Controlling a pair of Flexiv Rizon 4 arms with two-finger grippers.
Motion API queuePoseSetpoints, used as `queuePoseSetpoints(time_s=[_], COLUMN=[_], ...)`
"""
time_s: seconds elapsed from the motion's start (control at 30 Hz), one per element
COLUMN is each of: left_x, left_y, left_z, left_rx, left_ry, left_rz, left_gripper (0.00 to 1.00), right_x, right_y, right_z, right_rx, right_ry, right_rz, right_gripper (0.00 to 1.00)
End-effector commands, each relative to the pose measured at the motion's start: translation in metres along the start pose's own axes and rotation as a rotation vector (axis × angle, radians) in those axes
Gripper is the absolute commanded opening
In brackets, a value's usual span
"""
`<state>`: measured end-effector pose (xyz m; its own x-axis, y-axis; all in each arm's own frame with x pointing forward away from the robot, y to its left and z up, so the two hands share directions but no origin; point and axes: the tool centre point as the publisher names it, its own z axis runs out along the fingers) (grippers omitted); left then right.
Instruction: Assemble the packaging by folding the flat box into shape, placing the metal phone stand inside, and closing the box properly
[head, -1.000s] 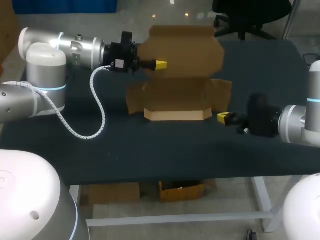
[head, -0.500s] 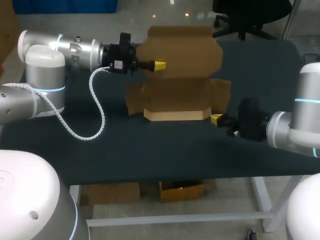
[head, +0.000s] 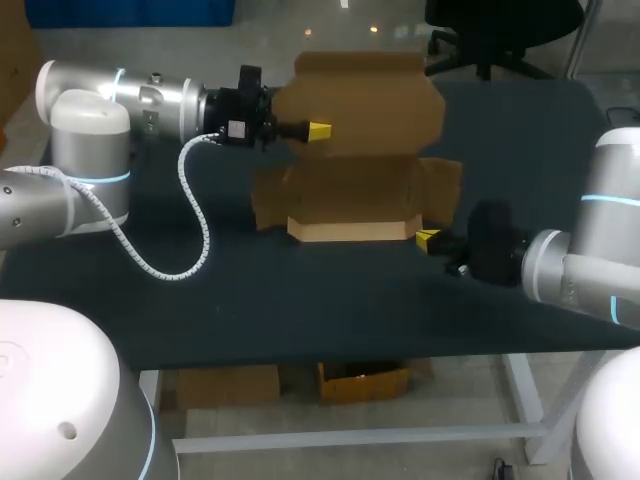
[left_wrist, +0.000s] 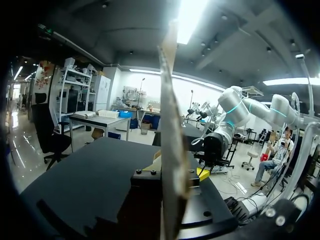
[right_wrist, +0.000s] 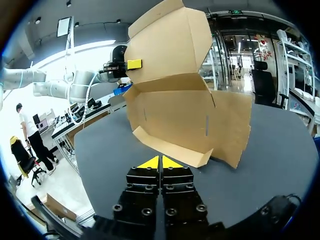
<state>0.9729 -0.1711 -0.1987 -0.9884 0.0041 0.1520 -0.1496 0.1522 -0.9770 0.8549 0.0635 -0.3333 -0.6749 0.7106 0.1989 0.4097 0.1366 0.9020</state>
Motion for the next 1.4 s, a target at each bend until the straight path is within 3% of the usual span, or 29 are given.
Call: queuePoseSetpoints(time_s=[0.03, 0.5, 1.4], left_x=[-0.002, -0.002, -0.001], left_y=[0.001, 0.001, 0.001], left_z=[-0.001, -0.001, -0.002], left_rx=[0.001, 0.001, -0.004], left_ry=[0.006, 0.006, 0.009], left_rz=[0.000, 0.000, 0.012], left_gripper=[0.00, 0.00, 0.00], right_x=[0.011, 0.033, 0.023], right_y=[0.001, -0.010, -0.014], right_z=[0.006, 0.049, 0.099], right_rx=[0.007, -0.012, -0.032], right_ry=[-0.040, -0.091, -0.185], right_rz=[-0.054, -0.161, -0.178], right_gripper=[0.00, 0.00, 0.00])
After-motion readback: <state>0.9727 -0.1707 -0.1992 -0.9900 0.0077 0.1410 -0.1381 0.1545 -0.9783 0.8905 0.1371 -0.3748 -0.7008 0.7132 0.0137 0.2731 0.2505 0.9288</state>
